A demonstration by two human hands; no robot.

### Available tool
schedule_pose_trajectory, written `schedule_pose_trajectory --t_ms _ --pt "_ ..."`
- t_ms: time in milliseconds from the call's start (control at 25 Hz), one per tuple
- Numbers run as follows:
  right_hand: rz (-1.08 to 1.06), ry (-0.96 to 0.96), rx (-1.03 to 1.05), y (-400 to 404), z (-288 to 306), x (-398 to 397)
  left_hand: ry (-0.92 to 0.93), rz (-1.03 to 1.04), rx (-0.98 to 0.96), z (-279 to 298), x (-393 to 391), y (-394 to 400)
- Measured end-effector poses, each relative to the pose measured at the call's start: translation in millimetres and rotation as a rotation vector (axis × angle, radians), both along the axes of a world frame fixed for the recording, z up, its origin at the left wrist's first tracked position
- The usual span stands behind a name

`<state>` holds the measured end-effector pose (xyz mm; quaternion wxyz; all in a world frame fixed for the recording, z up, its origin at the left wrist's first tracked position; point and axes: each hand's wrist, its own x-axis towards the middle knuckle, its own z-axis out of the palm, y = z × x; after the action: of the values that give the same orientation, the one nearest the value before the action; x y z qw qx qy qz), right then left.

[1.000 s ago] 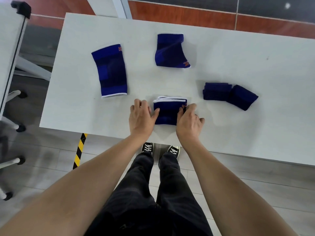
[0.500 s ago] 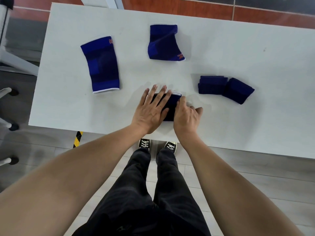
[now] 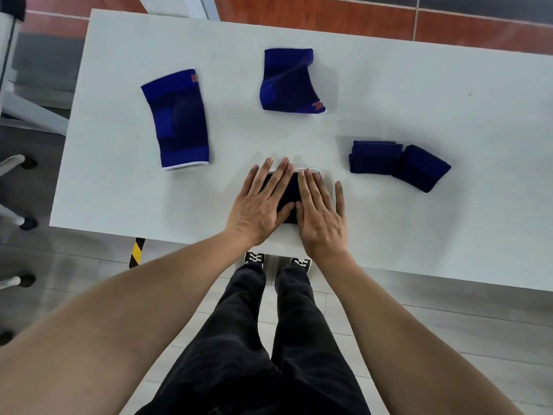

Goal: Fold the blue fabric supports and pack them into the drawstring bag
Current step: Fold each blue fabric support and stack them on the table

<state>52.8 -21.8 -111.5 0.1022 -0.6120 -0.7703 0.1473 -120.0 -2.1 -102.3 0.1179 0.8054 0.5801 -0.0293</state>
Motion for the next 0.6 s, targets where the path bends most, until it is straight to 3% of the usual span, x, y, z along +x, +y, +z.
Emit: schedule_pose_trajectory --t_ms 240,600 --pt "0.011 -0.044 0.012 6 -2 0 0.026 0.107 -0.013 0 -7 -15" --pt "0.049 -0.294 0.003 93 15 11 0.006 0.141 -0.089 2 17 71"
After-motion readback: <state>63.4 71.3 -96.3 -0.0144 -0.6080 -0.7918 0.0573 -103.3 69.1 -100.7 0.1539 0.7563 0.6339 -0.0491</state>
